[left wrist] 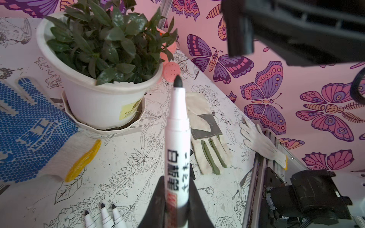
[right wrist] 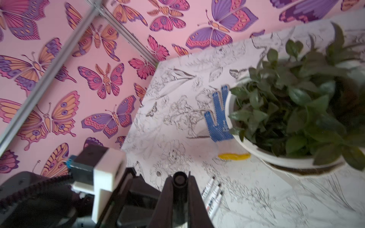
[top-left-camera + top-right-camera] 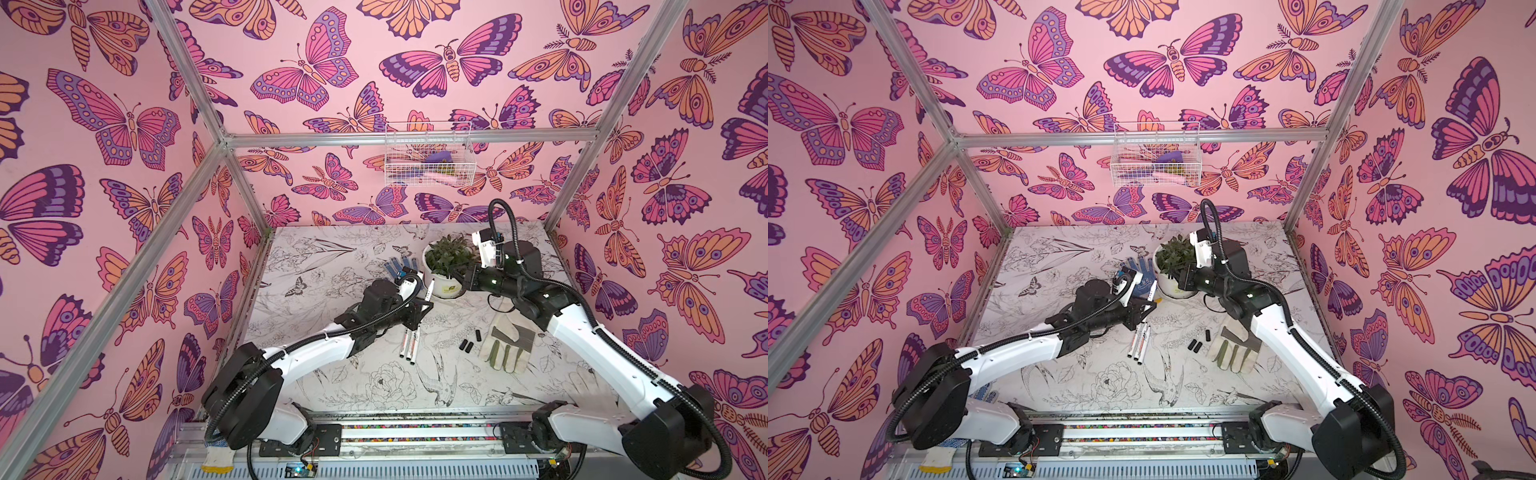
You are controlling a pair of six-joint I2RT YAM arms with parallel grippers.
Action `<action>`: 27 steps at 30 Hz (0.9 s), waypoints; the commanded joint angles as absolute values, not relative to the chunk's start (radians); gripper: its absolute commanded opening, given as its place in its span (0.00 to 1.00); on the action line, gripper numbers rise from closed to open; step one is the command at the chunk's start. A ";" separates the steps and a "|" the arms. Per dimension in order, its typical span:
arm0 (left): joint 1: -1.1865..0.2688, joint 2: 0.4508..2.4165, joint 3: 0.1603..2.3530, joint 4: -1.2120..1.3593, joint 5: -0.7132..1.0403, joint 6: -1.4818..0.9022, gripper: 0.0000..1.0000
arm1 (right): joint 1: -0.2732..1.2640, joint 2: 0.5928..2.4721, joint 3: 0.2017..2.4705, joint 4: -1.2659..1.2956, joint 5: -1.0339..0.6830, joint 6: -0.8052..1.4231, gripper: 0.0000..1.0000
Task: Insert the pens into the pen caps
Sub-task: 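Lift the black cap with the right gripper and bring it above the marker tip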
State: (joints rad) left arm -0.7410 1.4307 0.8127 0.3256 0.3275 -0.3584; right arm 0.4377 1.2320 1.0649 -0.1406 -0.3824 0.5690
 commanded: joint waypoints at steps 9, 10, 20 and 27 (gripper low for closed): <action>-0.752 1.430 0.807 0.376 0.363 -0.346 0.00 | 0.481 1.287 1.075 0.019 -0.341 0.608 0.03; -0.751 1.430 0.807 0.376 0.364 -0.344 0.00 | 0.485 1.290 1.075 0.017 -0.329 0.605 0.02; -0.753 1.427 0.808 0.380 0.357 -0.347 0.00 | 0.519 1.326 1.093 -0.046 -0.311 0.556 0.01; -0.752 1.425 0.805 0.385 0.347 -0.351 0.00 | 0.520 1.316 1.082 -0.059 -0.300 0.545 0.01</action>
